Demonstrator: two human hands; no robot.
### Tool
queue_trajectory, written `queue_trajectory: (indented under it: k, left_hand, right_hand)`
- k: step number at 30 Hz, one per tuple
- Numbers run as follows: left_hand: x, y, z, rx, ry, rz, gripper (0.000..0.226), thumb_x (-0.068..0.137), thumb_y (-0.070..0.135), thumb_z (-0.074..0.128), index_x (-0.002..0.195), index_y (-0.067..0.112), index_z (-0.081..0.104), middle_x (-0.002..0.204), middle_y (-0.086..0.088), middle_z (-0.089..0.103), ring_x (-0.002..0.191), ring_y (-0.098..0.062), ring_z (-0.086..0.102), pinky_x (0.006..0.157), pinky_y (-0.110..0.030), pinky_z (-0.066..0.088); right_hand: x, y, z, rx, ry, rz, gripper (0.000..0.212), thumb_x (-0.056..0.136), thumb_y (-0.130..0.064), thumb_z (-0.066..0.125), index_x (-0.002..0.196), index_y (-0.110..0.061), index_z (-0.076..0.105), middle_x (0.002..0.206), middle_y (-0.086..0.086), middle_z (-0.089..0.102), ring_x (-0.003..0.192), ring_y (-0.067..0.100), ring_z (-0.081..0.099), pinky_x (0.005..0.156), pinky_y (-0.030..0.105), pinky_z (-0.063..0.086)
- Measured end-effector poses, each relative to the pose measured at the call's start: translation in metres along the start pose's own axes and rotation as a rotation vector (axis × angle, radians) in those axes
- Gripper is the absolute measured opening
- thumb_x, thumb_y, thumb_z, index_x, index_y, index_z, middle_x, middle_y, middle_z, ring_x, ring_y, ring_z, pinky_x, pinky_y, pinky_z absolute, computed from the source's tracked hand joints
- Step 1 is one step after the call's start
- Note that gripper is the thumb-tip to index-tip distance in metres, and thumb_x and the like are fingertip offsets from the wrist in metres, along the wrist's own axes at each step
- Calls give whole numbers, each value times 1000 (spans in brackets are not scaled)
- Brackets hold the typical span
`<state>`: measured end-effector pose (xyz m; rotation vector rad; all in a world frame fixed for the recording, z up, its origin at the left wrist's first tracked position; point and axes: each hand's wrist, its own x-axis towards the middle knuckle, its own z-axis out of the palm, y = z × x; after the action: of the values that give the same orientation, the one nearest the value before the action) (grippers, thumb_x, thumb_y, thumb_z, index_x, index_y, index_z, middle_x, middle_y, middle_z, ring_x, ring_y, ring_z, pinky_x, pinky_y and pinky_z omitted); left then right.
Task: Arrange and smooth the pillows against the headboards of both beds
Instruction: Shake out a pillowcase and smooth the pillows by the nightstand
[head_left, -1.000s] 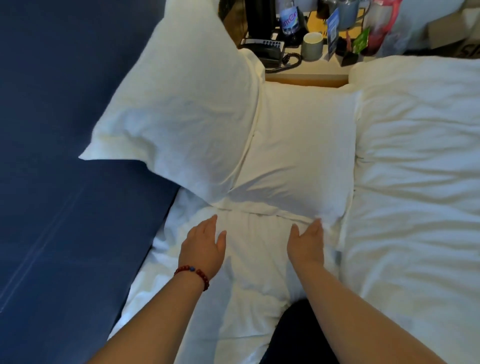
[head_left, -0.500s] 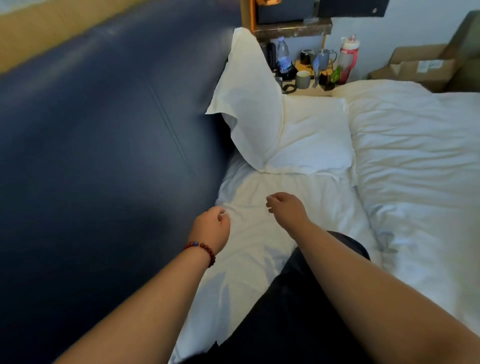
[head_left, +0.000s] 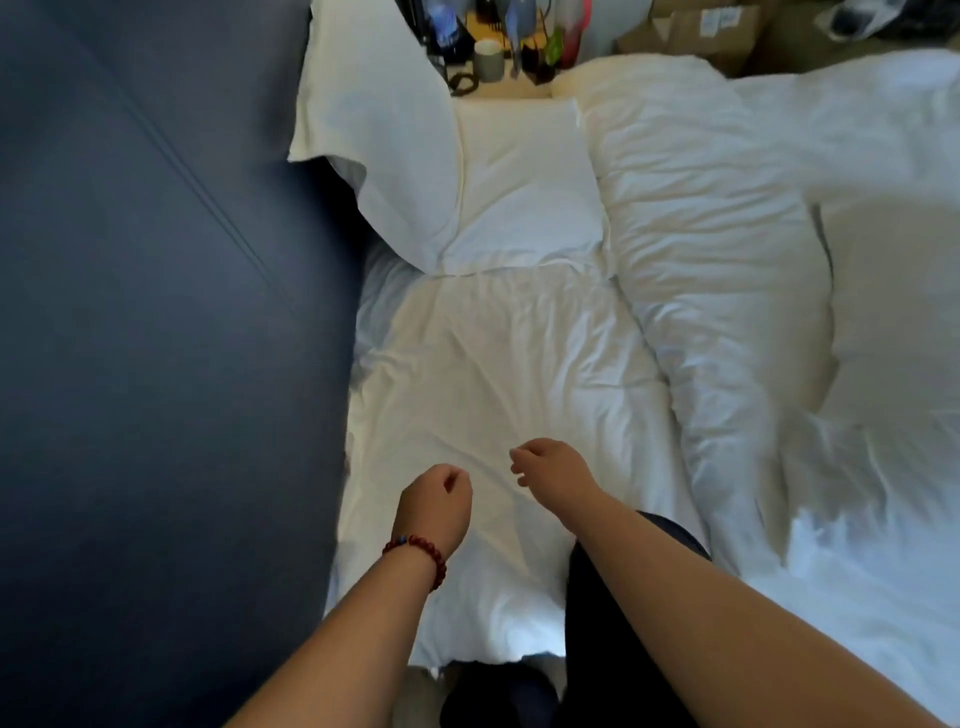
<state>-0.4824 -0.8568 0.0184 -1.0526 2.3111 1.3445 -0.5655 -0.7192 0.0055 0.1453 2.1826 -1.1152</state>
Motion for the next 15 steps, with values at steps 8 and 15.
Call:
queue_trajectory:
  k: [8, 15]
  left_hand:
    - [-36, -58, 60, 18, -48, -118, 23, 97, 27, 46, 83, 20, 62, 94, -2, 69, 90, -21, 65, 83, -35, 55]
    - [-98, -50, 114, 77, 44, -134, 27, 97, 29, 44, 91, 15, 66, 97, -2, 69, 90, -21, 63, 85, -34, 53]
  right_hand:
    - [-15, 76, 8, -79, -72, 45, 31, 93, -30, 53, 93, -3, 69, 93, 11, 71, 89, 27, 67, 88, 43, 54]
    - [-66, 141, -36, -187, -199, -46, 32, 95, -31, 50, 96, -6, 69, 94, 9, 71, 90, 25, 66, 91, 44, 52]
